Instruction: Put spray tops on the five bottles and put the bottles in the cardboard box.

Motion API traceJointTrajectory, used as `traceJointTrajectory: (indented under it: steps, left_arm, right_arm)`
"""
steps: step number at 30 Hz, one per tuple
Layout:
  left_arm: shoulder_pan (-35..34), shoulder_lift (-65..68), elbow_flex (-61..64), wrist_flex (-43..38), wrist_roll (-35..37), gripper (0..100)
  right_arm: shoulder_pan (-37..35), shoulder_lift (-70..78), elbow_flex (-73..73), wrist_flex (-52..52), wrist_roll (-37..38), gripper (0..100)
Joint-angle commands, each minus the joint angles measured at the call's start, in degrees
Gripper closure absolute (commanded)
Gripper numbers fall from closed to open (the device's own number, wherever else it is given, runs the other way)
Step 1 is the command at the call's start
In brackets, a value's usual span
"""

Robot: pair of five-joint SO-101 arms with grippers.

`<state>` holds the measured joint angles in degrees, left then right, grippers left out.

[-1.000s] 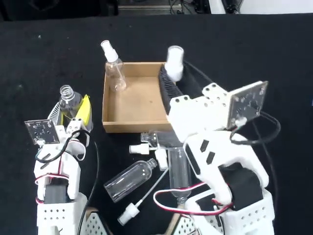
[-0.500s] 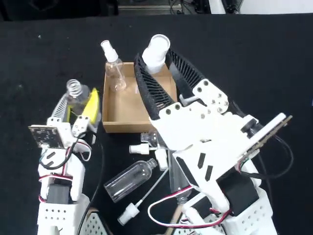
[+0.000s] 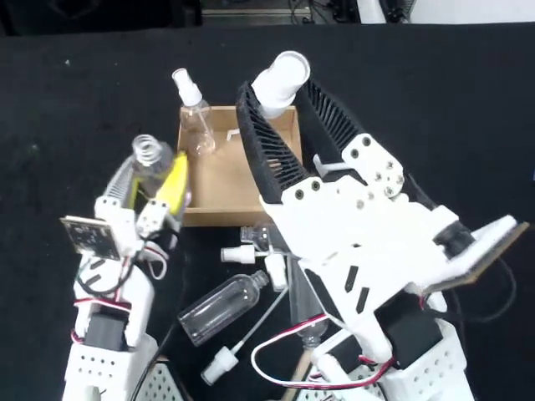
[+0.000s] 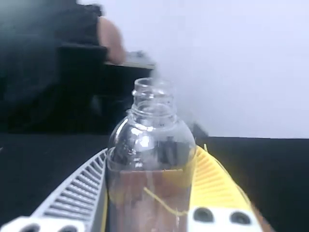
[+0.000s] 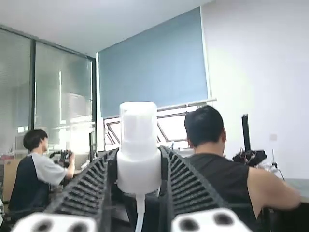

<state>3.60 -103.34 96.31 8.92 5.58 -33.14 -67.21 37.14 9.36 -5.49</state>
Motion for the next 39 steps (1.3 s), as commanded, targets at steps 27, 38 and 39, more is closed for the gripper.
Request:
traceJointTrajectory:
  steps: [27, 38, 39]
  left_arm:
    - [7.9, -0.8, 1.1, -2.2, 0.4, 97]
    - [7.9, -0.8, 1.1, -2.2, 0.4, 97]
    - [8.0, -0.8, 1.1, -2.2, 0.4, 97]
  right_arm:
    - [-5.0, 10.7, -1.1, -6.9, -0.4, 98.8]
    - [-8.8, 13.9, -0.4, -7.2, -0.4, 98.8]
    - [-8.9, 14.9, -0.6, -7.2, -0.4, 98.8]
